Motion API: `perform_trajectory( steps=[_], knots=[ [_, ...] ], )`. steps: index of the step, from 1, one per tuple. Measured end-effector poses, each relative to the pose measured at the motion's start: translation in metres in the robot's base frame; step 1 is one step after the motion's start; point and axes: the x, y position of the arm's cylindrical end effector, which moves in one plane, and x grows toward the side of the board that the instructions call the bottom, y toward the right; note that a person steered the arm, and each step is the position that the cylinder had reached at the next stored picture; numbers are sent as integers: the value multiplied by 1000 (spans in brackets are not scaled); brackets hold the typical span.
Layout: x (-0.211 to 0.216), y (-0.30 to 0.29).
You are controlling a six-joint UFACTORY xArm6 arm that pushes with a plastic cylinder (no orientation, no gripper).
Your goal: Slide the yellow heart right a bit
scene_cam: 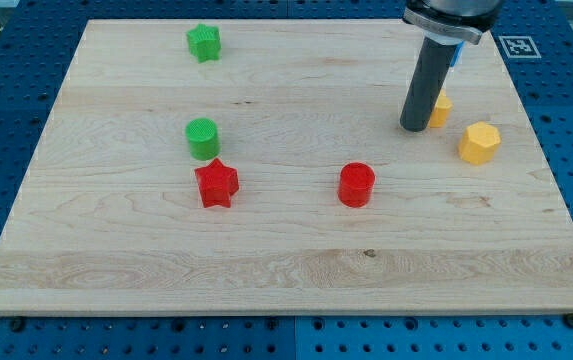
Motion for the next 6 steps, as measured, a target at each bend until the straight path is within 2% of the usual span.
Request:
perform_trajectory(
  steps=[2, 4, 6],
  knots=[
    [-49, -19],
    [-32, 5],
    [-31, 64]
  ],
)
